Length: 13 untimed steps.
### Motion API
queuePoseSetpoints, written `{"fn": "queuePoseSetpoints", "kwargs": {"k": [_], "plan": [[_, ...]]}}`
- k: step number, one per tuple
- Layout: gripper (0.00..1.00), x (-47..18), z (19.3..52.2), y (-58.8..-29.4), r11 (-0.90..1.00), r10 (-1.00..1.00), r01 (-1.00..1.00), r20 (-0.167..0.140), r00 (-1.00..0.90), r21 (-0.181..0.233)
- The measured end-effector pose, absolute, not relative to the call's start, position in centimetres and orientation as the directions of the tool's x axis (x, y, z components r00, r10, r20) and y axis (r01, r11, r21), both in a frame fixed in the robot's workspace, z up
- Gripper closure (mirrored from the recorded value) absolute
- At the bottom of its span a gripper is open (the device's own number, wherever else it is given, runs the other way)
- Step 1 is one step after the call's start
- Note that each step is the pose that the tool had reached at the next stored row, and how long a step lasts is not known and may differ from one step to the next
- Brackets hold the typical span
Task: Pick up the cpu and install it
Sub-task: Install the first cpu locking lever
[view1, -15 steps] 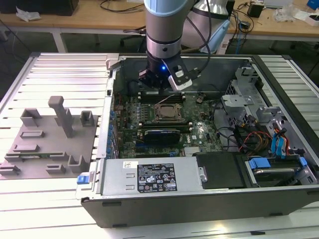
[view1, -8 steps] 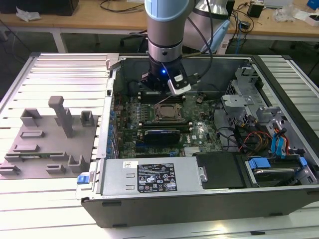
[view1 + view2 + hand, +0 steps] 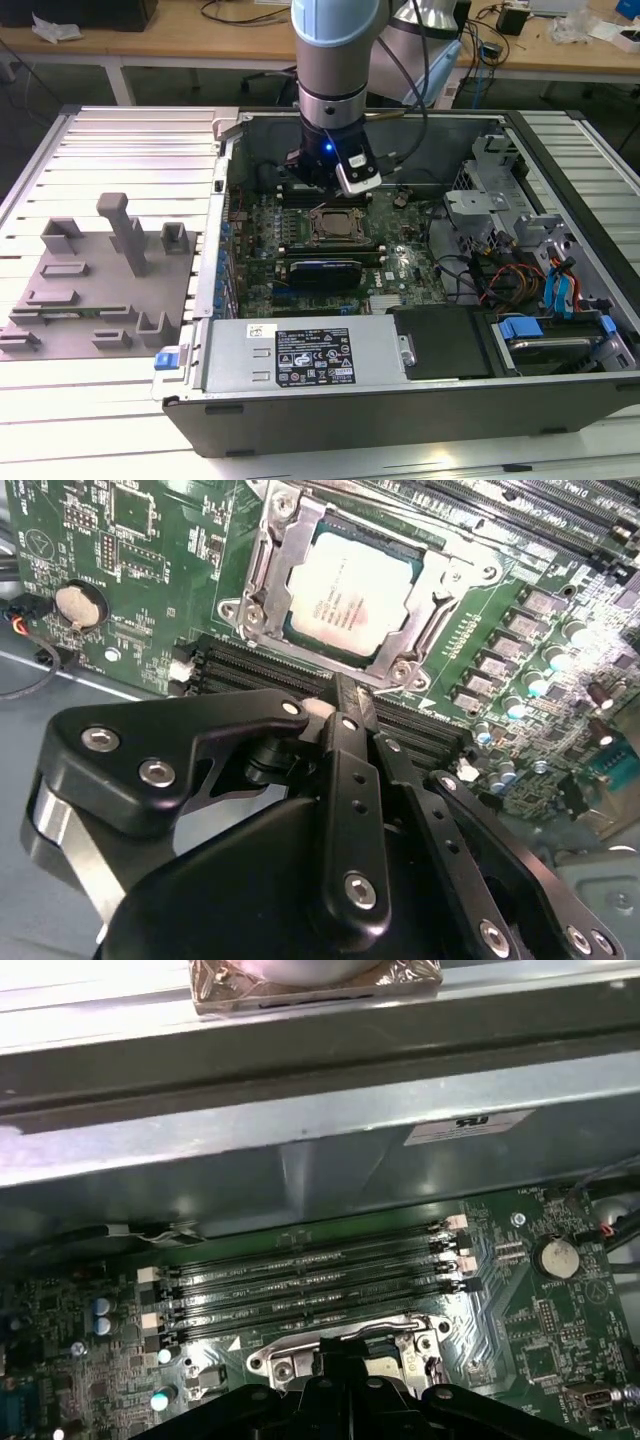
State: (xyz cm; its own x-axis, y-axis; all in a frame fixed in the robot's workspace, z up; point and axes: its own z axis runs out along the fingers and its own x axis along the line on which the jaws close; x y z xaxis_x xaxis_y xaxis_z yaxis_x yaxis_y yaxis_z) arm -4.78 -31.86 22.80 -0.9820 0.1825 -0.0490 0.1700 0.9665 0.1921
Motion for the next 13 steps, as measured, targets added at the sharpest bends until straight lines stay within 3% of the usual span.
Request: {"fn": "queuePoseSetpoints", "kwargs": {"k": [13], "plan": [[0.89,-4.3,22.1,-30.7,0.960,0.226,0.213,-0.051,-0.973,0.182]]}}
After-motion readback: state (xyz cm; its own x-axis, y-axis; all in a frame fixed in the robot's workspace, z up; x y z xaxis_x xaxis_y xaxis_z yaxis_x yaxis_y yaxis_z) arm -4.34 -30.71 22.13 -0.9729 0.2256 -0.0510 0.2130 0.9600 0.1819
